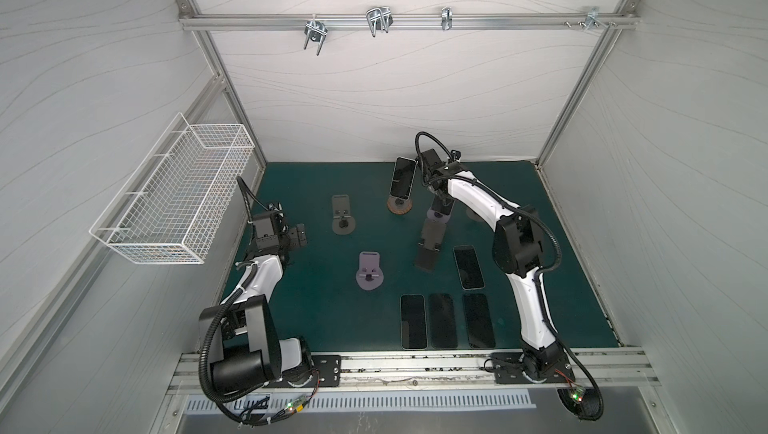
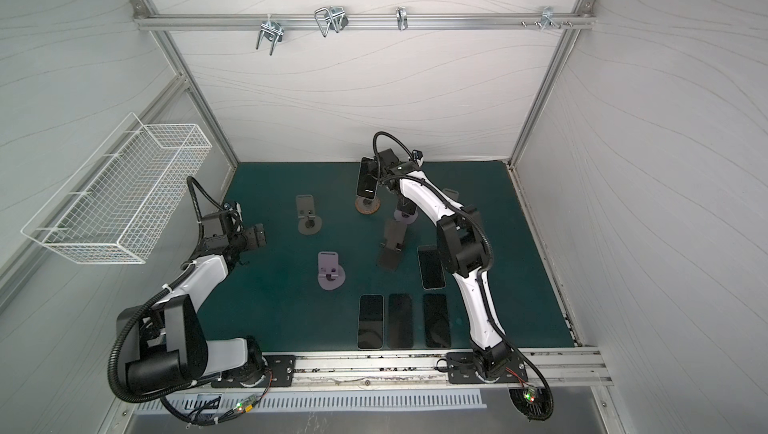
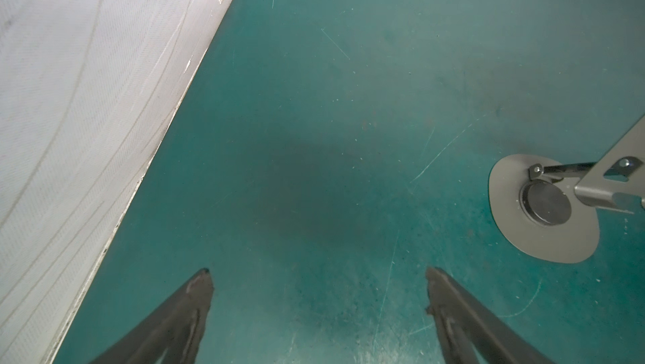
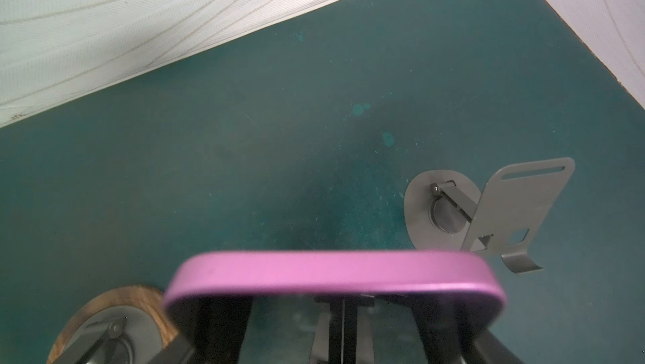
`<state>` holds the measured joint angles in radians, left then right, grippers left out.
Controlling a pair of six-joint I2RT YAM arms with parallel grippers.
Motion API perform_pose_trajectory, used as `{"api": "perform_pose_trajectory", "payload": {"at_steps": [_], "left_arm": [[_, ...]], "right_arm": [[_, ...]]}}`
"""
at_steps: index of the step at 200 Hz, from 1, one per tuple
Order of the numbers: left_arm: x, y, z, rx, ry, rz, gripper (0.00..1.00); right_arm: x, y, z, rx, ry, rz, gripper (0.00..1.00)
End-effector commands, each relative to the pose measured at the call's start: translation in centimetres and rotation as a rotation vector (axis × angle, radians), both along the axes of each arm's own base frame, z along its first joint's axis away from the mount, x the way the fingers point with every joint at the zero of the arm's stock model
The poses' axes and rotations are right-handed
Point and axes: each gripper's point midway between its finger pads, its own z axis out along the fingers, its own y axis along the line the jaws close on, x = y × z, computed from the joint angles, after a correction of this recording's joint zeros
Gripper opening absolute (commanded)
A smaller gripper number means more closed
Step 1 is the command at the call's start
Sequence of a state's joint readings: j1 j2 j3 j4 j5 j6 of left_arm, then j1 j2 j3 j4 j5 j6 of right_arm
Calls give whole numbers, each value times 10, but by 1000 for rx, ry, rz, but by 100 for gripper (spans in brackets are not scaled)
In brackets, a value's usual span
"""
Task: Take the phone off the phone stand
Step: 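Carry the pink-framed phone with the right gripper toward the robot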
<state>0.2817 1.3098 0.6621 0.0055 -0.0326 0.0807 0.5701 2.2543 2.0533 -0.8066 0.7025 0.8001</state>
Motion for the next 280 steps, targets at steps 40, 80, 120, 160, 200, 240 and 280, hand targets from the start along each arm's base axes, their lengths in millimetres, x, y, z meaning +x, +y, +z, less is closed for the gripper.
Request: {"api": "perform_pose_trajectory", "payload": {"at_steps": [40, 80, 120, 160, 200, 240, 280], "left_arm": [[9, 2, 17, 24, -48, -20, 96], [8, 2, 17, 24, -49, -22, 96], [9, 1, 17, 23, -50, -23, 97], [9, 2, 16, 24, -47, -22, 97], [9, 2, 17, 24, -48, -23, 97], [10, 2, 17, 23, -48, -23, 97], [9, 2, 17, 23, -47, -23, 97]], "right_arm": [[-7, 8, 57, 33, -90, 69, 68], [-13, 14, 80, 54, -120, 109, 66], [-22, 21, 108, 80, -153, 185, 66], [-43, 43, 133, 150, -163, 308, 65], [-76, 74, 144, 174, -149, 405, 64], [-111, 106, 144, 197, -121, 490, 64], [-141, 130, 124, 201, -48, 556, 65]]}}
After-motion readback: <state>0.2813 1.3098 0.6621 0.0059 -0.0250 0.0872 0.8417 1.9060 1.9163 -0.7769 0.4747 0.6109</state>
